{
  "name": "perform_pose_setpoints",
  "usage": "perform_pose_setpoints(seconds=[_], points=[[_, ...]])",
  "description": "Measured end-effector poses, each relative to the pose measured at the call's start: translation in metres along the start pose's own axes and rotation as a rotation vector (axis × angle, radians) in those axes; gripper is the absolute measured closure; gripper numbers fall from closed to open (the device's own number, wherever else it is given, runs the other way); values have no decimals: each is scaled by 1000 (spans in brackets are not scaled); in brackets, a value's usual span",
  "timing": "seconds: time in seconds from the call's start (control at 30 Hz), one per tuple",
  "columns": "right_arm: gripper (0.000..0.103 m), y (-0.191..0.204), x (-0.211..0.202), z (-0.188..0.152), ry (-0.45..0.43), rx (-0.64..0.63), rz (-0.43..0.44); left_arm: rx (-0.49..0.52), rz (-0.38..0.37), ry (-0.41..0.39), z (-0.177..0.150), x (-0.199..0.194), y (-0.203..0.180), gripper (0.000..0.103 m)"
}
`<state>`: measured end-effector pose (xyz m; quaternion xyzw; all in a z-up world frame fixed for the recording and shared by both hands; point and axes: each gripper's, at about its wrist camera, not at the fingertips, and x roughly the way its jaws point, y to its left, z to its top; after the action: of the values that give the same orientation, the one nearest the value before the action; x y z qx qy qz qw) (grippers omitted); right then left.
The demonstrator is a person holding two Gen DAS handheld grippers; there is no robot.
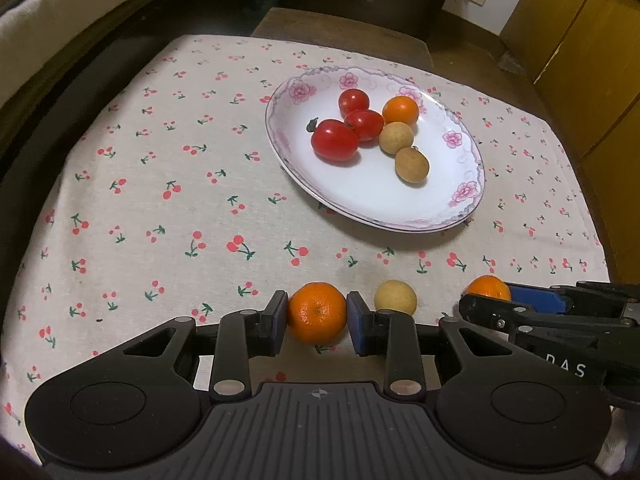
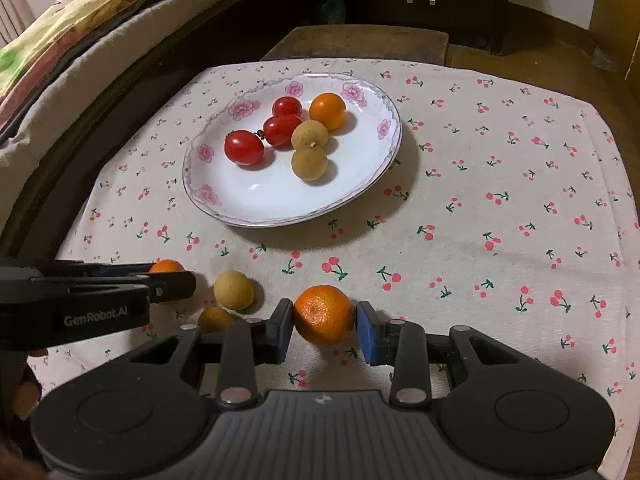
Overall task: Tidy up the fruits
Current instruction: 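Lift and carry the mandarins in both grippers over the white bowl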
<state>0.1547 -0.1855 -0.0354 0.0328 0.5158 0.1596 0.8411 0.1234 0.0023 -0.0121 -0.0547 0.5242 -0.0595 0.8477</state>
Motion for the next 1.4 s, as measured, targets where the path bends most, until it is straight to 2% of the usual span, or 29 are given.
perform_pose_setpoints(seconds=[0.6, 0.9, 1.4], points=[[68, -2, -15, 16, -55, 28, 29, -12, -28, -41, 12, -14, -2, 64], [68, -5, -17, 33, -84, 40, 35, -11, -40, -62, 31, -15, -8, 64], [68, -9, 6, 65, -96, 42, 49, -13, -36, -66, 57, 4, -12, 63]])
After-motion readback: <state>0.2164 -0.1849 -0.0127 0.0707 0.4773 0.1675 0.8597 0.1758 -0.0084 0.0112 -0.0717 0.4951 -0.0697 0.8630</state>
